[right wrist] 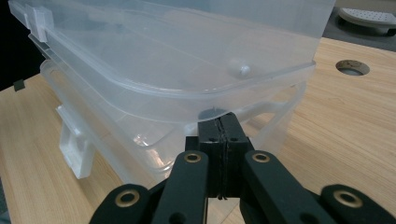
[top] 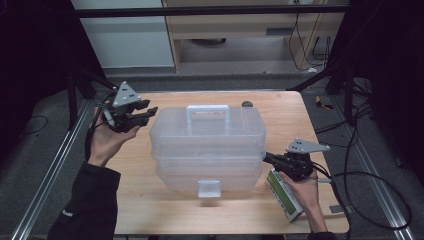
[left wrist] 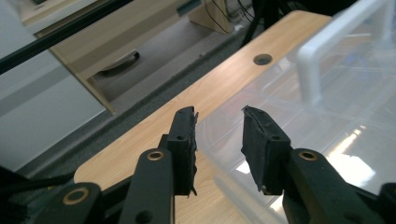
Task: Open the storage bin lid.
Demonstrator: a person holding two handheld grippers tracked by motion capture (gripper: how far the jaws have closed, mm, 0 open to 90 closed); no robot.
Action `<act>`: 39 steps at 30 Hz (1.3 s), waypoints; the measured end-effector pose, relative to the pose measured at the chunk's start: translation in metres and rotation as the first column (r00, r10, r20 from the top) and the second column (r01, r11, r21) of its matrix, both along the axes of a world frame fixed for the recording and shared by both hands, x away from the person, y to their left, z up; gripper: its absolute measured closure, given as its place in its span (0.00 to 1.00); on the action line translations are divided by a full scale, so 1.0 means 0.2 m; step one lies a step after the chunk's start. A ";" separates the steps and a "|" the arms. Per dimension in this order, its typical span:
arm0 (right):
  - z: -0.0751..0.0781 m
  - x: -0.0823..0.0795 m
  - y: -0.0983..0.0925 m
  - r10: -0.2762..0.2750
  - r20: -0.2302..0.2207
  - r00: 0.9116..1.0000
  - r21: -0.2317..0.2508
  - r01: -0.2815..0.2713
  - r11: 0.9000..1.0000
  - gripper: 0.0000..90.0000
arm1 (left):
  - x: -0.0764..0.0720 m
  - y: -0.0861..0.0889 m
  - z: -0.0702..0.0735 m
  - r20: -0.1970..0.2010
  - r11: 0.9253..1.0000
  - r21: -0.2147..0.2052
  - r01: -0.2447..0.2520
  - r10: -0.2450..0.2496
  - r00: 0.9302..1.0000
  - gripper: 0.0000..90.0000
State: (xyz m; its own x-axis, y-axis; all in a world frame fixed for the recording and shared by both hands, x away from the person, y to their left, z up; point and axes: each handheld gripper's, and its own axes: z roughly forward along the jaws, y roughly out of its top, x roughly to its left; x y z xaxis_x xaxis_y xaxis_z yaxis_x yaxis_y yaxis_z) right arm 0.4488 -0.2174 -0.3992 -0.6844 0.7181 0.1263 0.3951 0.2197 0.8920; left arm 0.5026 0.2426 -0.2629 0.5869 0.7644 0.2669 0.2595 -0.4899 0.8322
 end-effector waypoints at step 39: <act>-0.01 -0.01 0.01 -0.002 -0.001 1.000 -0.017 0.002 1.000 1.00 | -0.31 0.09 -0.71 -0.119 0.980 -0.180 -0.084 0.063 0.991 0.99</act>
State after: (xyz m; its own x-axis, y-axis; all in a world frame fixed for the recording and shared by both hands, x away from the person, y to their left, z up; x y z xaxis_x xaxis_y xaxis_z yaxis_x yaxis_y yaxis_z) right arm 0.4472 -0.2160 -0.4010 -0.6828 0.7215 0.1148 0.3965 0.2340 0.8877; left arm 0.4415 0.2603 -0.4040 0.5452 0.8367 0.0529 0.3858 -0.3065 0.8702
